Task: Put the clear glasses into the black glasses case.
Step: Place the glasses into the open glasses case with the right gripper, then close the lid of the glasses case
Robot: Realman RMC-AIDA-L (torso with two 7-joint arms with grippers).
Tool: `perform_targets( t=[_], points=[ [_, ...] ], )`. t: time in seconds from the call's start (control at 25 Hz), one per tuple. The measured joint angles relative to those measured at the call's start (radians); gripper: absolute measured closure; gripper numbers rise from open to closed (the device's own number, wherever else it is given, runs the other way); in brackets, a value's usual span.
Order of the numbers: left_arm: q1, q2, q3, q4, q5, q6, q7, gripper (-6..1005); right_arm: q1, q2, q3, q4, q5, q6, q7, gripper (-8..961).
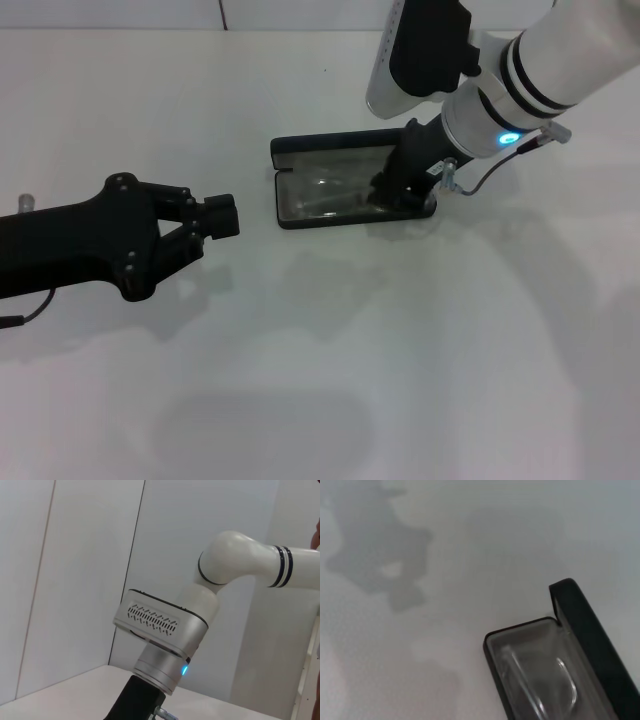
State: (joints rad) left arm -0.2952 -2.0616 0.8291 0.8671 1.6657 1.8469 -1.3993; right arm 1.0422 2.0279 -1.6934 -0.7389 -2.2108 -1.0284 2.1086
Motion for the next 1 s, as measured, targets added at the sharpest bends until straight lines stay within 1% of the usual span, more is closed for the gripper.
perform_targets(
  t=[0.2,0.36,0.48,0.56,0.72,0.84,0.92,1.0],
  points=[
    [0.001,0.001,-0.001,0.001,0.000,0.000,0.000,917,-0.013,0.000,-0.002,-0.014,0.005,0.012,0.002,802],
    [0.004,0.003,-0.001,0.001,-0.003,0.000,0.000,917,-0.027,0.000,-0.008,-0.048,0.006,-0.030,0.005,802],
    [0.005,0.004,-0.018,0.002,-0.006,0.001,-0.001,917,-0.067,0.000,0.001,-0.129,0.008,-0.070,0.008,802],
    [0.008,0.001,-0.052,0.003,-0.008,0.005,-0.002,917,-0.100,0.000,0.013,-0.178,0.011,-0.088,0.010,803],
    [0.023,-0.004,-0.141,0.000,-0.034,0.010,-0.002,916,-0.217,-0.002,0.063,-0.292,0.015,-0.097,0.011,803],
    [0.031,-0.014,-0.191,-0.004,-0.077,0.009,-0.001,915,-0.336,-0.003,0.117,-0.400,0.055,-0.097,-0.009,803],
    [0.030,-0.020,-0.206,-0.004,-0.111,0.007,-0.001,913,-0.420,-0.005,0.152,-0.460,0.138,-0.097,-0.052,802],
    [0.024,-0.022,-0.207,-0.008,-0.138,0.005,-0.002,910,-0.502,-0.007,0.195,-0.490,0.267,-0.103,-0.134,802]
  ],
)
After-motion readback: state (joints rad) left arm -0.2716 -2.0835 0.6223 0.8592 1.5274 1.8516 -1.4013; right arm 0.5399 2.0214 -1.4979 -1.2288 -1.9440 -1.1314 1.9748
